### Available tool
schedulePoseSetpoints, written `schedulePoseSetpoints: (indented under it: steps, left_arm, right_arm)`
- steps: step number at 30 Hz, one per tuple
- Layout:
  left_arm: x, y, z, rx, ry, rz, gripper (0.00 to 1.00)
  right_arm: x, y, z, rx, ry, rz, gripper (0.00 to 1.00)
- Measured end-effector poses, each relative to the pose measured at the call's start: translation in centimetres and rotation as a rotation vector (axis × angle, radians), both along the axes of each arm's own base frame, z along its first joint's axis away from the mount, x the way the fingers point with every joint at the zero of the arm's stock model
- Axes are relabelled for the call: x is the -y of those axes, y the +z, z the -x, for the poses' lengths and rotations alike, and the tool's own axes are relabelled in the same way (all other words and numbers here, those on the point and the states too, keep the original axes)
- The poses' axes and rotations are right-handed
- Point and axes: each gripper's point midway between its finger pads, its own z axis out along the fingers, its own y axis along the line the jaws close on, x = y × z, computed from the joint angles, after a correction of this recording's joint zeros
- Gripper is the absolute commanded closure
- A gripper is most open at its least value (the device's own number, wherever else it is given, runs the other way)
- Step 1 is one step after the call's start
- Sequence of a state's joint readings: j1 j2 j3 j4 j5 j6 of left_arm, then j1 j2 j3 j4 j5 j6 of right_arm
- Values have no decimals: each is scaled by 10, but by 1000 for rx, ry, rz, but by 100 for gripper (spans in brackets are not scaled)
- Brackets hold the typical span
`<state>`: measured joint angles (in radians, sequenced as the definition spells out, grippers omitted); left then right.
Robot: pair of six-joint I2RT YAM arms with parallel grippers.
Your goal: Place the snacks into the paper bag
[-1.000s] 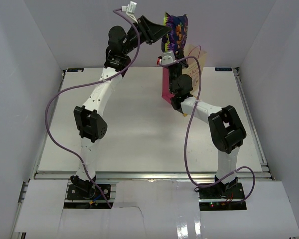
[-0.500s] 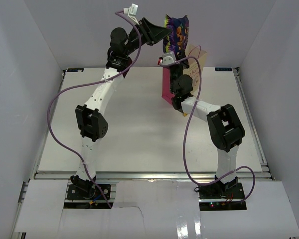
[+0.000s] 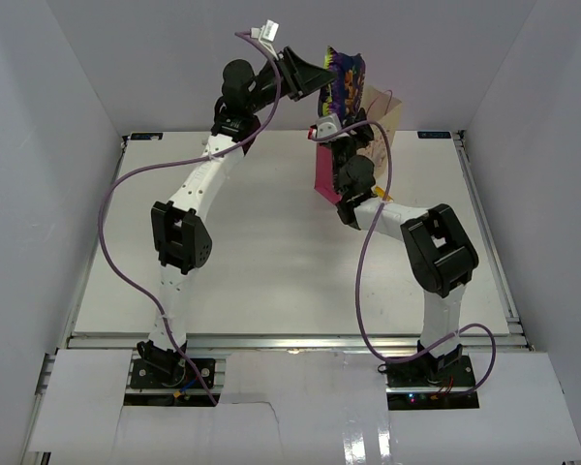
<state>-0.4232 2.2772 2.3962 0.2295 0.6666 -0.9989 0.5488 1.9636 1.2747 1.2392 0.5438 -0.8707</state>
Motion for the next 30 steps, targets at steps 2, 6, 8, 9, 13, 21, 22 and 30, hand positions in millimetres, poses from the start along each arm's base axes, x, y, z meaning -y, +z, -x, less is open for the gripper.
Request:
schedulePoseSetpoints:
  steps: [2,6,8,9,13,21,22,30]
  left_arm:
    - [1,-3,0,-3,-5,-4,100]
    - [3,-6,0,-11,-14,-9,100]
    - [4,-6,1,-12,-18,-11,100]
    - [4,-7,2,-13,-20,-11,100]
    - [7,-7,4,-19,-27,-12,99]
    - [11,-8,7,-24,-35,-14,75]
    - [12,-8,7,-25,-35,-14,72]
    - [11,-11,4,-39,-21,-19,44]
  right_arm:
    - [2,-2,3,-6,2,2,28]
    - [5,-4,9,-16,7,4,20]
    - [7,-4,13,-18,10,0,18]
    - [8,-4,15,-20,11,-3,18]
    - [12,-4,22,-28,17,-10,14]
    - [16,-5,30,-35,23,-17,12]
    - [15,-5,30,-36,24,-17,12]
    - [14,-6,30,-39,31,-21,11]
